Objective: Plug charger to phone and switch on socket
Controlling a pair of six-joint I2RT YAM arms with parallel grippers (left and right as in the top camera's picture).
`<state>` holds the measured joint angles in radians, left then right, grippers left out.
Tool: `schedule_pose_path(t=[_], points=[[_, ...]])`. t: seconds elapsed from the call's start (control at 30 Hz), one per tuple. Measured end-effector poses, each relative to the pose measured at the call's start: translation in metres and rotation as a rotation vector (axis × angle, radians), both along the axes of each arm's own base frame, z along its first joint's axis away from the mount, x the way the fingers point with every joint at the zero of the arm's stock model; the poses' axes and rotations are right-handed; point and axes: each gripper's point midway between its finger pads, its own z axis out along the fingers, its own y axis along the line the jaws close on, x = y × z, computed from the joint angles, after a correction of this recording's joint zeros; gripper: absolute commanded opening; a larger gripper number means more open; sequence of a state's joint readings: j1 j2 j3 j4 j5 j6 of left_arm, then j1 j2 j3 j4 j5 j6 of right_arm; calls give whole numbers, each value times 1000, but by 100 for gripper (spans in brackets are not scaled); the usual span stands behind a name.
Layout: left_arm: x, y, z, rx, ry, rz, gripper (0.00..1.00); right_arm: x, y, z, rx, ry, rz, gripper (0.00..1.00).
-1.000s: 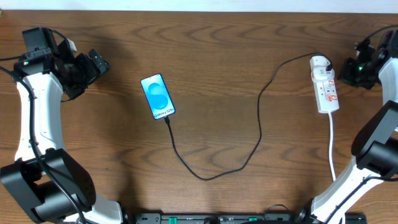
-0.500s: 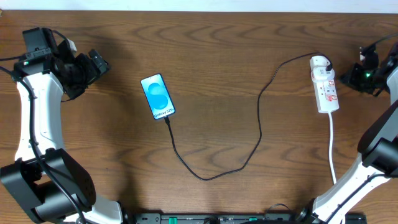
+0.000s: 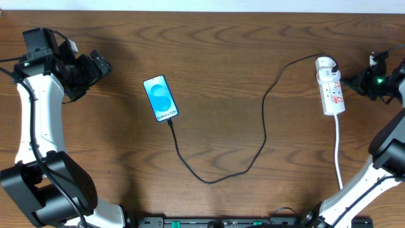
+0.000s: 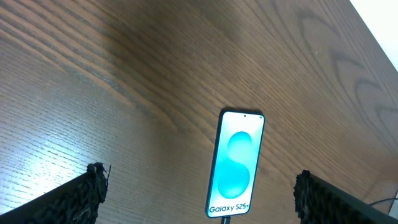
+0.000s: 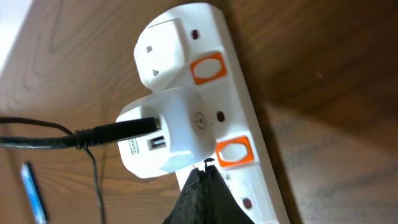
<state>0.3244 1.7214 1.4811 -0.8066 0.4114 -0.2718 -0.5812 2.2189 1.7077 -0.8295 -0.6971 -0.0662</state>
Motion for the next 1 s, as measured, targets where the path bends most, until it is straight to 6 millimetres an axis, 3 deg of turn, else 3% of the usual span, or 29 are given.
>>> schedule_pose_path(t=[0.27,0.53,1.0], points=[[0,0,0,0,0,0,98,-2,-7,-2,58,43,-93,1],[0,0,0,0,0,0,98,2,1,-27,73,76,-79,1],[0,0,0,0,0,0,98,14,5,-30,4,55,-55,1]])
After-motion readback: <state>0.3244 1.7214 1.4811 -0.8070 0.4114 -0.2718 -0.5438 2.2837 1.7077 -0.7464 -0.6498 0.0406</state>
